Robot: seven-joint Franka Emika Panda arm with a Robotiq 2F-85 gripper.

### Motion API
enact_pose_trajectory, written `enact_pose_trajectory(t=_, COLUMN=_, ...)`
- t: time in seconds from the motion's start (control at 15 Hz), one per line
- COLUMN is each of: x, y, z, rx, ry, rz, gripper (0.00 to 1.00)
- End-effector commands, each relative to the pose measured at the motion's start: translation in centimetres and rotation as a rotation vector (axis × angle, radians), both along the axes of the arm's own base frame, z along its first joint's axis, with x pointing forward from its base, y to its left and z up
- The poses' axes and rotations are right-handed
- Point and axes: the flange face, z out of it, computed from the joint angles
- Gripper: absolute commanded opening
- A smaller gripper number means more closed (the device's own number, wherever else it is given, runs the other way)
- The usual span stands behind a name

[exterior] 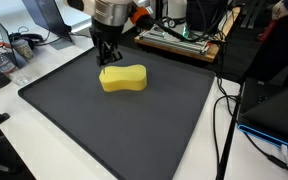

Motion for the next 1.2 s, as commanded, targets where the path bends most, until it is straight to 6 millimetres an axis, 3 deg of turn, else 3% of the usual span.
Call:
enact_pose_trajectory(t=0.0, x=-2.0, y=1.2, z=-1.0, rx=-0.072, ry=-0.036, rz=-0.057, gripper=0.03)
enact_pose_trajectory(t=0.27, x=-4.2, y=2.3, z=-2.2, rx=-0.086, ry=-0.053, rz=-0.112, gripper=0.03)
enact_pose_trajectory(t=0.47, x=-6.6, y=2.1, z=-1.9, rx=-0.052, ry=-0.091, rz=-0.169, gripper=0.03)
enact_pose_trajectory(t=0.8, x=-11.3, y=2.9, z=1.6, rx=0.058, ry=-0.243, rz=-0.206, gripper=0.03)
enact_pose_trajectory(t=1.13, x=-16.5, y=3.4, z=4.3, rx=0.166, ry=-0.332, rz=-0.103, gripper=0.03)
